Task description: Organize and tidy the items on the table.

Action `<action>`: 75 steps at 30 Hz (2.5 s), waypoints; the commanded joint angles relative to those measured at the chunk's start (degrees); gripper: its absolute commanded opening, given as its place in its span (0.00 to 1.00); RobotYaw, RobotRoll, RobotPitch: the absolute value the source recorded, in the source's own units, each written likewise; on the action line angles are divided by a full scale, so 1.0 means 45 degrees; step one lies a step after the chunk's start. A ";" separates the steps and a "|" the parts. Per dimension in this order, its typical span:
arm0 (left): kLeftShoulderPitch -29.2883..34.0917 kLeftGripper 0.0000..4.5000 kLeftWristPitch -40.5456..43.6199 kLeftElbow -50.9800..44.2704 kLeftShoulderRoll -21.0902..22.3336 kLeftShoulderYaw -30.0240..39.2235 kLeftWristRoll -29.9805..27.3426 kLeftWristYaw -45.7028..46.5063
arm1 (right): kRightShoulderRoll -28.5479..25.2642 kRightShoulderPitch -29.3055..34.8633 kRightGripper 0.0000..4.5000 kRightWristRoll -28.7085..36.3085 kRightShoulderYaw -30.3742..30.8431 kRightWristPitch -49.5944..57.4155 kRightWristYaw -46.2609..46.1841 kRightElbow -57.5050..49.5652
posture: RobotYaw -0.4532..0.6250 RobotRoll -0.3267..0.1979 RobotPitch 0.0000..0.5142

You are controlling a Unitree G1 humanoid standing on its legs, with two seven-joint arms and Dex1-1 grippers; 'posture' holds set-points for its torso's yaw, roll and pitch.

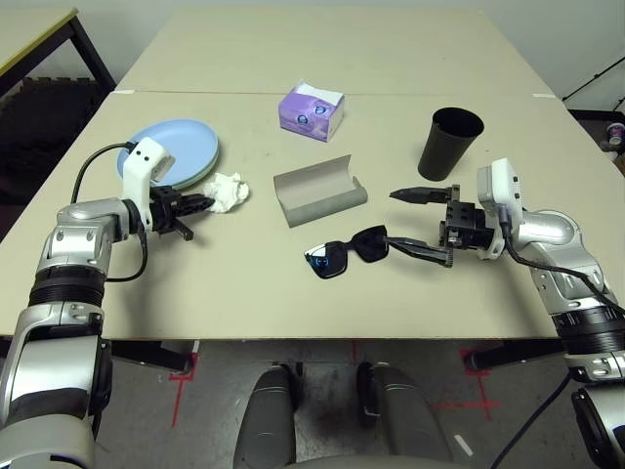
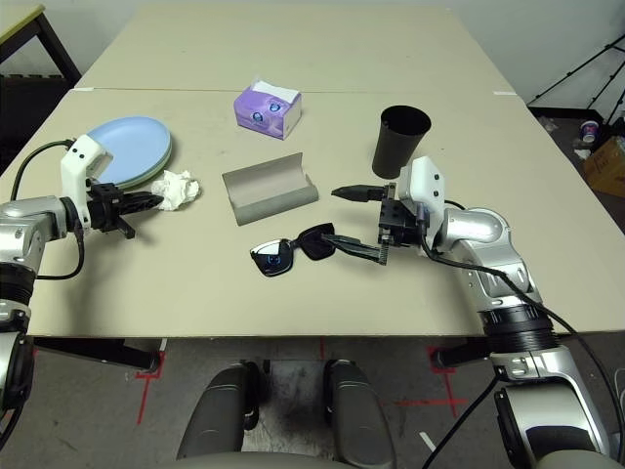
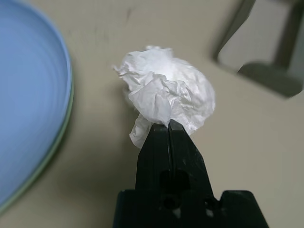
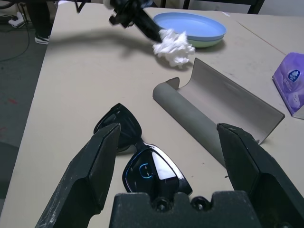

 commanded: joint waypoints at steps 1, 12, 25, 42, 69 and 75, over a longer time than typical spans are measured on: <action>-0.0599 0.00 0.0844 -0.0444 0.0113 0.0563 -0.0670 -0.0057 | -0.0121 0.0156 1.00 -0.0042 0.0093 0.0070 -0.0027 -0.0171 | 0.38 0.62 0.27; -0.2192 0.00 -0.1514 0.3267 -0.0458 0.1769 0.0137 0.4519 | -0.0113 0.0223 1.00 -0.0034 0.0126 0.0090 -0.0088 -0.0285 | 0.37 0.62 0.27; -0.3082 0.63 -0.3528 0.5855 -0.0492 0.1645 0.0980 0.6652 | -0.0180 0.0255 1.00 -0.0027 0.0111 0.0110 -0.0055 -0.0333 | 0.37 0.62 0.27; -0.1535 0.99 0.0351 -0.1419 -0.0860 0.1685 -0.2158 0.1342 | -0.0165 -0.0020 1.00 -0.0058 0.0110 0.0025 0.0036 0.0024 | 0.38 0.62 0.28; 0.2287 0.99 -0.0435 -0.4898 -0.1061 0.0831 -0.1383 0.2024 | -0.0516 -0.1196 1.00 -0.0598 0.0418 -0.0699 0.0914 0.1301 | 0.41 0.62 0.28; 0.3624 0.99 -0.0650 -0.6036 -0.0792 0.0873 -0.1958 0.1129 | -0.0494 -0.1693 1.00 -0.0662 0.0533 -0.0876 0.1288 0.1803 | 0.42 0.62 0.28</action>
